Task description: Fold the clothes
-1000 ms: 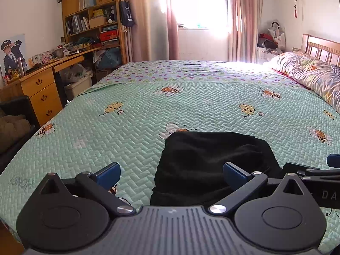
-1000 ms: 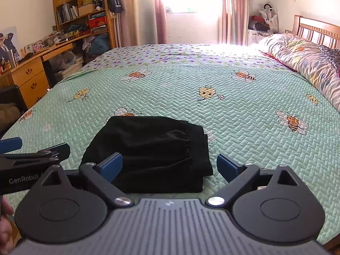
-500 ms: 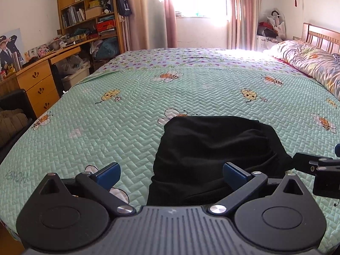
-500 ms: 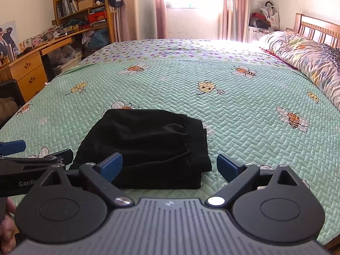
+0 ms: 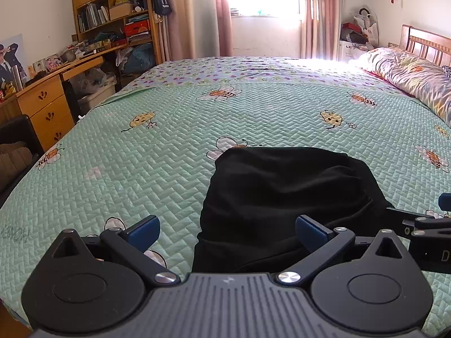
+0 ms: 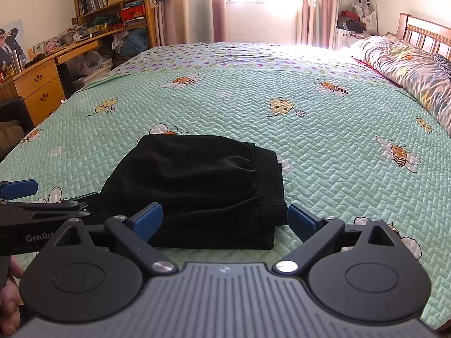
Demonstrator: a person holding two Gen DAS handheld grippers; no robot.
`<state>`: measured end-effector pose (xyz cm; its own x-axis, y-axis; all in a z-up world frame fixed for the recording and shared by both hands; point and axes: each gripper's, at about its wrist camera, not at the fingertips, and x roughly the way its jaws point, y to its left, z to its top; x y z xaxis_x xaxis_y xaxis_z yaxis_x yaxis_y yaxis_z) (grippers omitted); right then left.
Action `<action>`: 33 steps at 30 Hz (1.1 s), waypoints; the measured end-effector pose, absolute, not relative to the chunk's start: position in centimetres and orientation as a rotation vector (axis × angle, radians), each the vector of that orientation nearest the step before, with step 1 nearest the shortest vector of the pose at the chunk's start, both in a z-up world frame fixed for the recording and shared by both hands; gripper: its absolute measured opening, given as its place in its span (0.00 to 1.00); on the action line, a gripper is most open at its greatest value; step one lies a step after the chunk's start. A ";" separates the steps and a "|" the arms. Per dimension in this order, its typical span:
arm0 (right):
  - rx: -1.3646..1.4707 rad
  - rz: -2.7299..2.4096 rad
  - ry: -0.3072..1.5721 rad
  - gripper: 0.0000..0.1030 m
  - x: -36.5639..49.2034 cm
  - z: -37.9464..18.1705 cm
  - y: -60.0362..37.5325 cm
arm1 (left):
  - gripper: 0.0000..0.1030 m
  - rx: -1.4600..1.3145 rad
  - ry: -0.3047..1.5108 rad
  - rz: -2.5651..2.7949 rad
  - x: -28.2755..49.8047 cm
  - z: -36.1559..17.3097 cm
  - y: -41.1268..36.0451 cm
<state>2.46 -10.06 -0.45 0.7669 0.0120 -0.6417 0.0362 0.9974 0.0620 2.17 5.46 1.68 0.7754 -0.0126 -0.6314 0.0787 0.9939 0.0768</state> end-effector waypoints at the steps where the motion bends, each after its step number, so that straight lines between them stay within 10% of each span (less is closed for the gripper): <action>1: 0.074 -0.012 0.700 0.93 2.5 -0.6 -10.1 | 0.99 0.101 0.685 -0.049 2.3 1.6 5.4; 33: 0.113 0.034 0.698 0.93 1.3 -0.4 -12.4 | 0.99 -0.033 0.703 -0.116 1.7 2.1 9.6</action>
<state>1.34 -12.36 -0.42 0.7659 0.0691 -0.6393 0.0062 0.9934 0.1149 1.72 9.61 2.12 0.7570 -0.1175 -0.6427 0.0950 0.9930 -0.0696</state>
